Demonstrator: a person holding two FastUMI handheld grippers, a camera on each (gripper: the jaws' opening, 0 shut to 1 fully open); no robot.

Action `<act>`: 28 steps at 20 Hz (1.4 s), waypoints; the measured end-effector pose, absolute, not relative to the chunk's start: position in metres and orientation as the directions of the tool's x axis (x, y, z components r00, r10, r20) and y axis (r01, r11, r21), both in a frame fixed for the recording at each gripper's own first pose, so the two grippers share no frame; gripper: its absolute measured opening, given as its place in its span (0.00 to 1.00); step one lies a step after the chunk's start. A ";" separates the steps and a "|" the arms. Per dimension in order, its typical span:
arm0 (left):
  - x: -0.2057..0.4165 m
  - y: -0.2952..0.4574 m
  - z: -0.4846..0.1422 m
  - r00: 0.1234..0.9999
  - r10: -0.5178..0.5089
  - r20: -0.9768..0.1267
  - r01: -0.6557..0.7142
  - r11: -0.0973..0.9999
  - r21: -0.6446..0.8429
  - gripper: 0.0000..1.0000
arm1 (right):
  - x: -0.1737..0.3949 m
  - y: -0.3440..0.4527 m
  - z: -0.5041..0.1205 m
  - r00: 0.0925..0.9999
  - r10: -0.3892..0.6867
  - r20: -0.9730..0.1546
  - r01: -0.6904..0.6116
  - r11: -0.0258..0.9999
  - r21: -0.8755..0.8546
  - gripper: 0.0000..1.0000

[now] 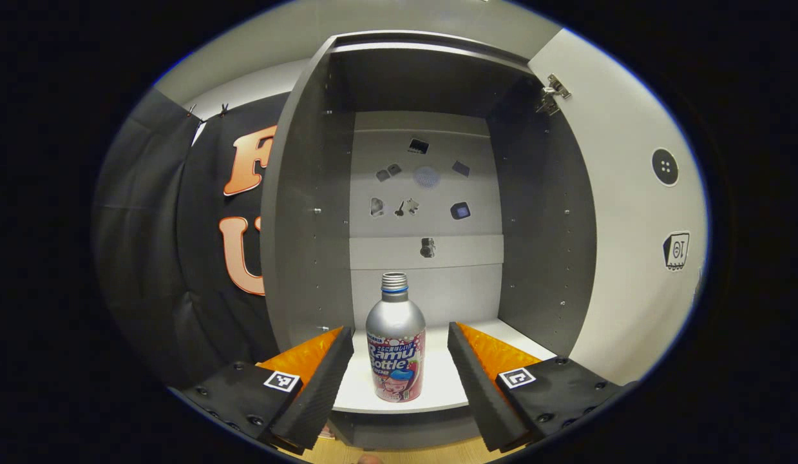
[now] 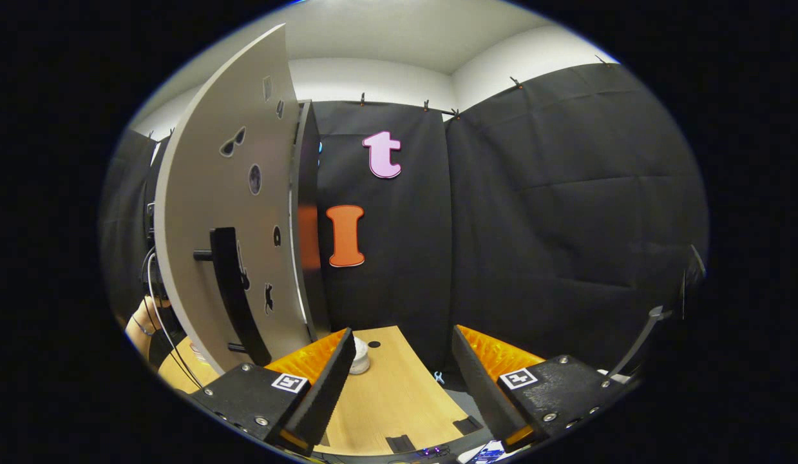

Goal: Open the cabinet door with the right hand, grasp the bottle in the cabinet with the left hand and place it on the coaster, then close the cabinet door with the right hand.

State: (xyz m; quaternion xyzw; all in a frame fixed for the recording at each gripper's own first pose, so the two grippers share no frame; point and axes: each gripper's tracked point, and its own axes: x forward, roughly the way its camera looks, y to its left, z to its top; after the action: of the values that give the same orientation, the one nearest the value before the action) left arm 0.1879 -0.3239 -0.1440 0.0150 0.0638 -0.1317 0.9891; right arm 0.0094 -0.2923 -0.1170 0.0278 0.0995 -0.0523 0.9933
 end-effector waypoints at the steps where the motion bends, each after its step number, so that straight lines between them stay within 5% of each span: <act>1: 0.195 -0.323 -0.147 0.959 -0.250 -0.132 0.254 0.967 0.018 0.96 | 0.011 -0.293 -0.119 0.974 -0.098 -0.203 0.110 0.993 0.045 0.93; 14: 0.241 -0.332 -0.184 0.951 -0.249 -0.184 0.252 0.968 -0.002 0.95 | 0.033 -0.318 -0.137 0.960 -0.134 -0.248 0.152 0.987 0.056 0.93; 17: 0.234 -0.326 -0.183 0.952 -0.243 -0.188 0.245 0.969 -0.017 0.86 | 0.033 -0.319 -0.139 0.959 -0.132 -0.250 0.151 0.987 0.057 0.99; 28: 0.150 -0.266 -0.156 0.966 -0.224 -0.129 0.229 0.973 0.025 0.86 | 0.040 -0.297 -0.141 0.967 -0.058 -0.246 0.078 0.994 0.072 0.98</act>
State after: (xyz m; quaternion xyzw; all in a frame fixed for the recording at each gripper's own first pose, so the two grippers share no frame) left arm 0.1502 -0.2658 -0.1559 0.0200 0.0629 -0.1140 0.9913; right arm 0.0403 -0.2966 -0.1412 0.0405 0.1228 -0.0344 0.9910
